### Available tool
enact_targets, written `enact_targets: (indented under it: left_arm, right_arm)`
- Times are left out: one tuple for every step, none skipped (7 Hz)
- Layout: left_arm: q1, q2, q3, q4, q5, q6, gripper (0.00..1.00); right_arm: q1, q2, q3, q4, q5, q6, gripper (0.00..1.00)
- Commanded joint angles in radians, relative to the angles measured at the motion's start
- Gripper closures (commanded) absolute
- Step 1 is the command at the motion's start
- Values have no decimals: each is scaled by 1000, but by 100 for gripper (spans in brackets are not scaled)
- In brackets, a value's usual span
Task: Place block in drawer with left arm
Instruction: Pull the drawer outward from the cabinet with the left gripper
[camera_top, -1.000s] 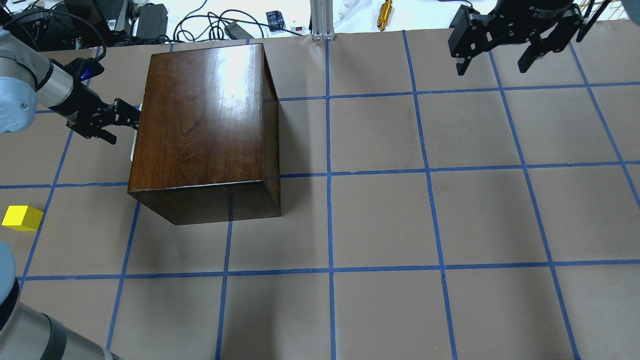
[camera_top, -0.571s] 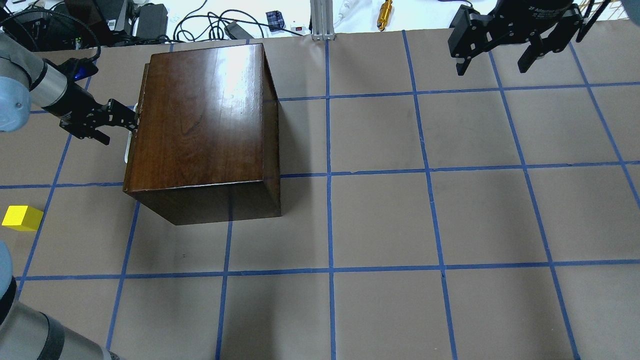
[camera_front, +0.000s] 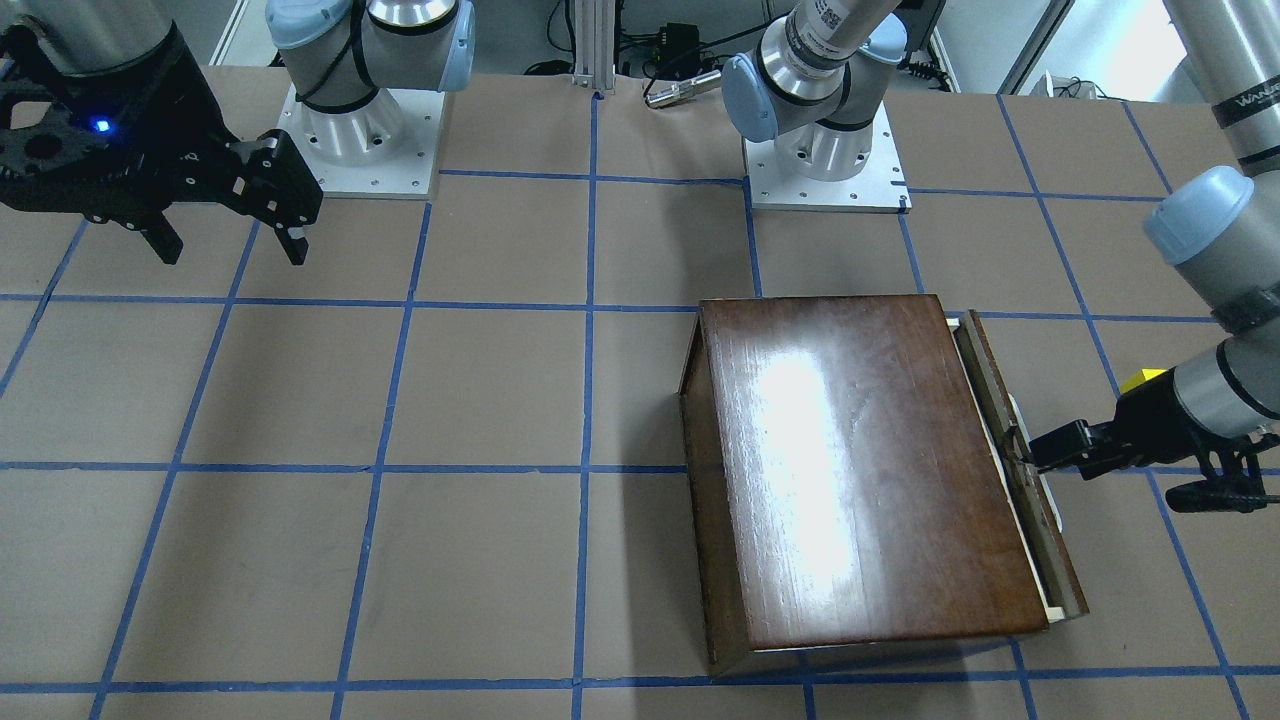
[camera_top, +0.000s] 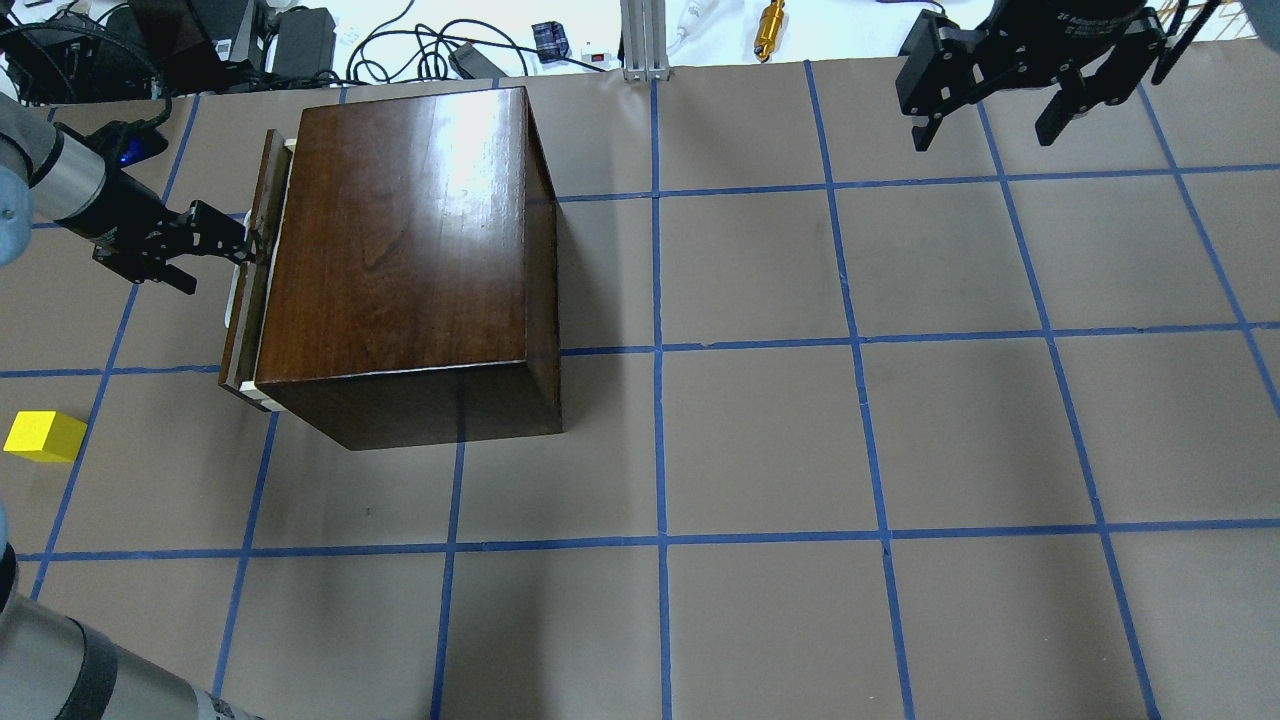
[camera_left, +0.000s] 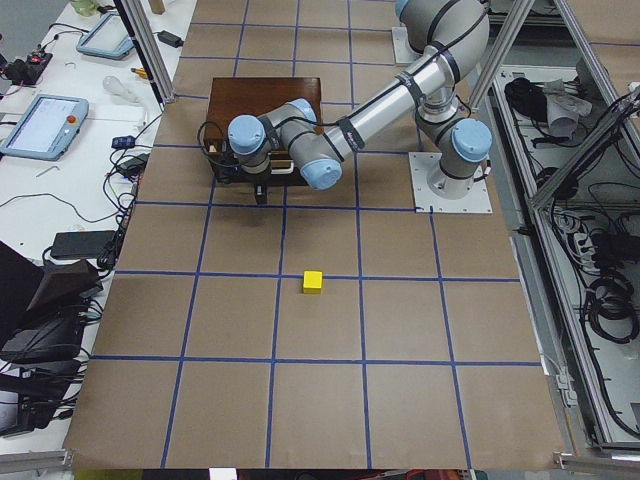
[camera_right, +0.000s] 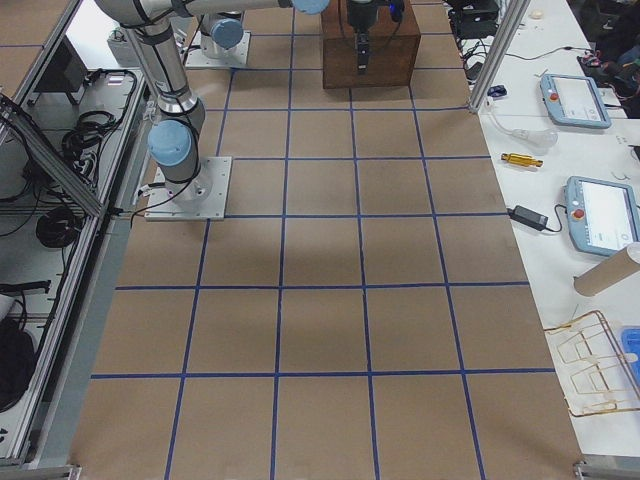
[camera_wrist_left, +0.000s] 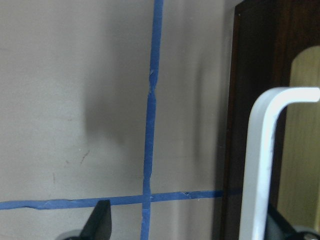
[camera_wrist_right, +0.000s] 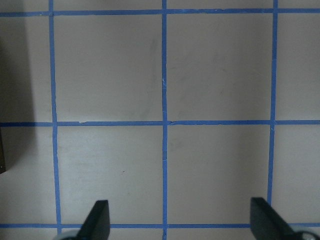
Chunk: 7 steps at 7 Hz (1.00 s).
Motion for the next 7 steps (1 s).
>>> enact_targets:
  left_arm:
    - [36,0,1,0,0,2,0]
    - [49,0,1,0,0,2,0]
    - [68,0,1,0,0,9,0]
    - [74,-2,2,1,0,29,0]
    - [76,-3,2,0,0,29,0]
    - [89,-5,10,0,0,29,0]
    - [112,-12,15,-2,0,31,0]
  right_arm:
    - [0,0,0,0,1,0,0]
    - [0,0,0,0,0,0,0]
    - [0,0,0,0,1,0,0]
    - [-1,-1,0,0,0,0,0]
    - [-1,0,0,0,1,0,0]
    - [0,-1,0,0,0,0,0]
    - [0,-1,0,0,0,0,0]
